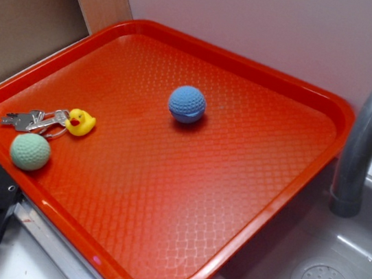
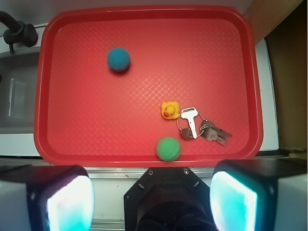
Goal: Grab the green ball.
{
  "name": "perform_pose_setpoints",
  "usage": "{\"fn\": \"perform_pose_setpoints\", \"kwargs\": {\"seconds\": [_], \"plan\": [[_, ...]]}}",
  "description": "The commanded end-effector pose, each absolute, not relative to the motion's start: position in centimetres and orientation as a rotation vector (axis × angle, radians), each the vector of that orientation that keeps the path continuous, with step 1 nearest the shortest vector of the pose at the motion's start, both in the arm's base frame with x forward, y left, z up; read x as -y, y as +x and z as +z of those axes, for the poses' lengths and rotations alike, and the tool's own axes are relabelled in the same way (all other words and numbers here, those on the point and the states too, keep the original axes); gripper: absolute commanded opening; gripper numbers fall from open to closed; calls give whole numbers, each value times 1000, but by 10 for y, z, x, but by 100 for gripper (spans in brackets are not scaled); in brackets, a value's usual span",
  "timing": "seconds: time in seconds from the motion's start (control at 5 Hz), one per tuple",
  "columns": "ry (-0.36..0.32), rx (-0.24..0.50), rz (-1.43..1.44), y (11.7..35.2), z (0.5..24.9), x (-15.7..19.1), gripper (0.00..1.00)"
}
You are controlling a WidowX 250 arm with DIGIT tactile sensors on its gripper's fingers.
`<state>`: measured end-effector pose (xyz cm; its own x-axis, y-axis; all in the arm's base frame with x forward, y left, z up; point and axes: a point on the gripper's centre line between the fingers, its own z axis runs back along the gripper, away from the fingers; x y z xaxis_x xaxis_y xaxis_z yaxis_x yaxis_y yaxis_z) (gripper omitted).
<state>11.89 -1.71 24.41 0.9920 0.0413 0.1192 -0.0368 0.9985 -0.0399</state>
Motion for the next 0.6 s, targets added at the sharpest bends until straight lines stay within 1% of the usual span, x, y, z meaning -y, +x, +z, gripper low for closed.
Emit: {"fn": "perform_pose_setpoints", "kwargs": {"seconds": [0.0, 0.2, 0.4], "plan": [[-38, 120, 39, 119, 244, 17, 100], [43, 131, 93, 144, 194, -1, 100], [-2, 127, 92, 149, 143, -2, 100]]}}
